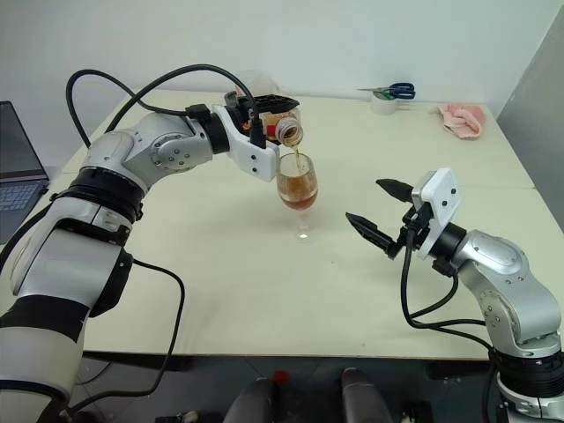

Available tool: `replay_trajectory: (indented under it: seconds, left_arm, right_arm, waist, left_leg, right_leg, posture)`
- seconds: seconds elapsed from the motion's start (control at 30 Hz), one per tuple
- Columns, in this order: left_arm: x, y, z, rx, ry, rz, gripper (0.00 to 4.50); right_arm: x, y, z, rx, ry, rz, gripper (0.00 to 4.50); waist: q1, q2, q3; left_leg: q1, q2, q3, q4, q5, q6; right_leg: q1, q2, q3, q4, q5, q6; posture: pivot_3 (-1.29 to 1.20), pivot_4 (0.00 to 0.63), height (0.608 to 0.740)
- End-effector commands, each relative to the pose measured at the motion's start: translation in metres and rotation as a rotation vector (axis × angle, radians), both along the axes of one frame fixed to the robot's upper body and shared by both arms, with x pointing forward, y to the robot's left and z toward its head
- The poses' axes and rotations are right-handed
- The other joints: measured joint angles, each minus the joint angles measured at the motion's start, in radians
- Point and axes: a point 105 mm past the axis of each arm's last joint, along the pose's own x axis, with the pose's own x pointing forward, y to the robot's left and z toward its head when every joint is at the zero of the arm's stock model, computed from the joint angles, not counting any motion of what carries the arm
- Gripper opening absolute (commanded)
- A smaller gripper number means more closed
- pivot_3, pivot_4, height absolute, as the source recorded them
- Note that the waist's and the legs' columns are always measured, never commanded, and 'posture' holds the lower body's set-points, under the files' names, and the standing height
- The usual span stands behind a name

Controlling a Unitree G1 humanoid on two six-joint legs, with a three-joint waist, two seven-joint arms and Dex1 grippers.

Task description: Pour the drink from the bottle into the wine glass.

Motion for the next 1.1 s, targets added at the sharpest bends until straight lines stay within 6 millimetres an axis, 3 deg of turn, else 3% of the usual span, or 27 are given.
replay_trajectory:
  seconds: [0.03, 0.3, 0.37, 0.47, 0.63, 0.77, 0.87, 1.1]
  left_arm:
    - [-0.001, 0.003, 0.019, -0.125, 0.02, -0.001, 2.19]
    - [0.002, 0.009, 0.024, -0.455, 0.291, -0.017, 2.19]
    - [0.006, 0.025, 0.028, -0.646, 0.398, -0.007, 2.19]
    - [0.012, 0.053, 0.025, -0.912, 0.549, 0.033, 2.19]
    - [0.01, 0.091, 0.006, -1.229, 0.687, 0.128, 2.19]
    - [0.002, 0.132, -0.034, -1.502, 0.757, 0.314, 2.19]
    - [-0.005, 0.144, -0.052, -1.579, 0.753, 0.407, 2.19]
    - [-0.017, 0.161, -0.082, -1.636, 0.729, 0.537, 2.19]
  right_arm:
    - [-0.002, 0.004, 0.011, 0.001, -0.053, 0.017, 4.5]
    - [-0.002, 0.008, 0.021, 0.014, -0.077, 0.038, 4.5]
    - [-0.004, 0.013, 0.041, 0.05, -0.108, 0.072, 4.5]
    - [-0.001, 0.021, 0.057, 0.051, -0.106, 0.106, 4.5]
    - [0.001, 0.042, 0.072, -0.003, -0.057, 0.178, 4.5]
    - [-0.003, 0.079, 0.077, -0.135, -0.007, 0.285, 4.5]
    - [-0.005, 0.098, 0.074, -0.167, 0.018, 0.341, 4.5]
    - [-0.008, 0.109, 0.067, -0.186, 0.028, 0.409, 4.5]
  waist:
    - [0.0, 0.0, 0.0]
    - [-0.004, 0.0, 0.0]
    - [-0.013, 0.0, 0.0]
    - [-0.023, 0.0, 0.0]
    - [-0.033, 0.0, 0.0]
    - [-0.042, 0.001, 0.0]
    - [-0.04, -0.001, -0.002]
    - [-0.013, -0.002, -0.002]
  left_leg:
    - [0.0, 0.0, 0.0, 0.0, 0.0, 0.0]
    - [0.001, 0.0, 0.0, 0.0, 0.0, 0.0]
    - [0.001, 0.0, 0.001, 0.0, 0.0, 0.0]
    - [0.004, 0.001, 0.002, 0.0, 0.0, 0.0]
    - [0.004, 0.003, 0.0, 0.0, 0.0, 0.0]
    - [0.005, 0.003, 0.0, 0.0, 0.0, 0.0]
    - [0.005, 0.004, -0.002, 0.0, 0.0, 0.0]
    - [0.003, 0.001, -0.003, 0.001, 0.0, 0.0]
  right_leg:
    - [0.0, 0.0, 0.0, 0.0, 0.0, 0.0]
    - [0.0, 0.0, 0.0, 0.002, 0.0, 0.0]
    - [0.0, 0.0, 0.001, 0.003, 0.0, 0.0]
    - [0.0, 0.001, 0.003, 0.005, 0.0, 0.0]
    - [0.0, 0.002, 0.001, 0.006, -0.001, -0.001]
    - [0.0, 0.001, 0.002, 0.007, -0.001, -0.001]
    - [0.0, 0.002, -0.001, 0.007, -0.001, -0.002]
    - [0.001, -0.002, -0.003, 0.005, -0.001, -0.002]
  posture:
    - [0.0, 0.15, 0.74]
    - [0.0, 0.15, 0.74]
    - [0.0, 0.15, 0.74]
    - [0.0, 0.15, 0.74]
    - [0.0, 0.15, 0.74]
    - [0.0, 0.15, 0.74]
    - [0.0, 0.15, 0.74]
    - [0.0, 0.15, 0.74]
